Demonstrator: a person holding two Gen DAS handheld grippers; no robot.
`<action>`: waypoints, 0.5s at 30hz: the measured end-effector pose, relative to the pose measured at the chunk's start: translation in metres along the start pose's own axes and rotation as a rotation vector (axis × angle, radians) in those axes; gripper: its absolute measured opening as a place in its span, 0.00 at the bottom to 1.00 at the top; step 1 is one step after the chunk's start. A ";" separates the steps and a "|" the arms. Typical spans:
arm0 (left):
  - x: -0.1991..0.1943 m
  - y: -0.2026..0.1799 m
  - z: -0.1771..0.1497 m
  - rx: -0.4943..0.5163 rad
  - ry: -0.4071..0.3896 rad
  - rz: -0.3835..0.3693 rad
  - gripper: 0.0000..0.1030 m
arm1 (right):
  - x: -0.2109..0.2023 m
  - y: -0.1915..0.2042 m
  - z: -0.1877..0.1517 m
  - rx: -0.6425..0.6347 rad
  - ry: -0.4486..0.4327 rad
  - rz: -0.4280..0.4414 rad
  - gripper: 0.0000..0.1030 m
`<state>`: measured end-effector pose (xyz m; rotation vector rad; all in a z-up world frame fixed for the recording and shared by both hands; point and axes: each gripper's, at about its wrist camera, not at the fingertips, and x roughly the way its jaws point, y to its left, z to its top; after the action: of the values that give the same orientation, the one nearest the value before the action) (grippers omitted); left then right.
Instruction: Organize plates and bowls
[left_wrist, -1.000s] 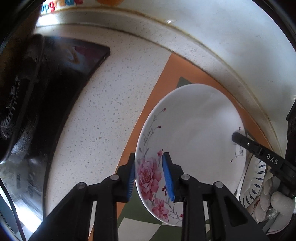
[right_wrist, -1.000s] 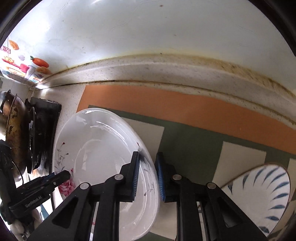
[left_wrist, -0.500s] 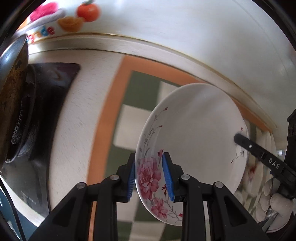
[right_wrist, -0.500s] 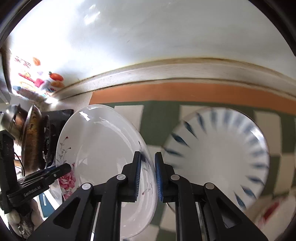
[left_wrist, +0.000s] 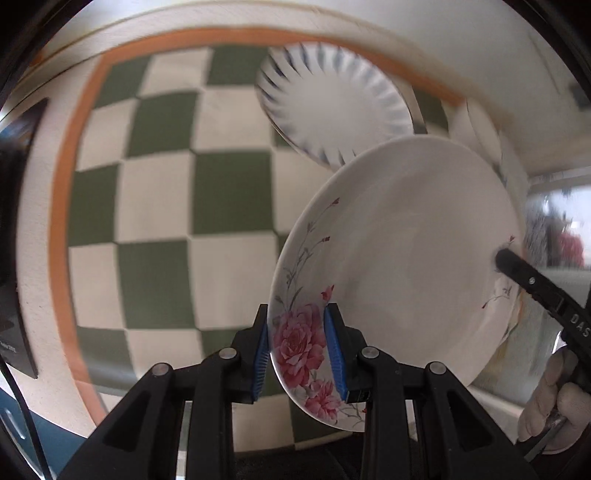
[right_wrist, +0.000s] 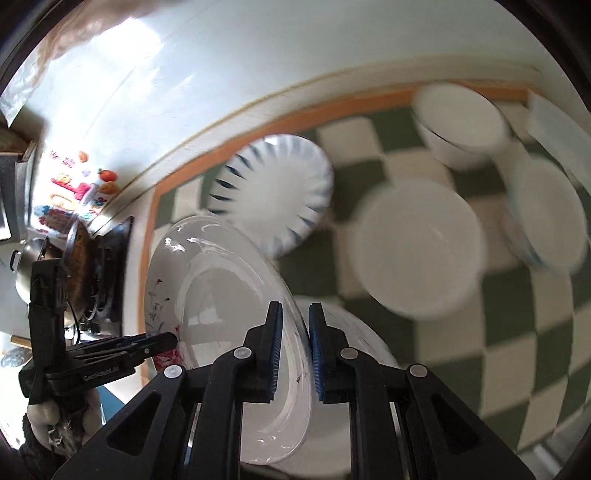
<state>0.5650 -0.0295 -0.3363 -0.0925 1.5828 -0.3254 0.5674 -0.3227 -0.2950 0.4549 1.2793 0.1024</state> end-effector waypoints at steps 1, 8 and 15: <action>0.008 -0.005 -0.003 0.018 0.009 0.012 0.25 | -0.003 -0.011 -0.009 0.008 0.003 -0.007 0.16; 0.038 -0.034 -0.011 0.092 0.053 0.095 0.25 | 0.012 -0.064 -0.057 0.062 0.064 -0.045 0.16; 0.052 -0.055 -0.004 0.138 0.054 0.190 0.25 | 0.028 -0.081 -0.075 0.067 0.101 -0.066 0.15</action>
<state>0.5512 -0.0953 -0.3722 0.1743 1.6036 -0.2890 0.4912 -0.3672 -0.3668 0.4693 1.3991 0.0266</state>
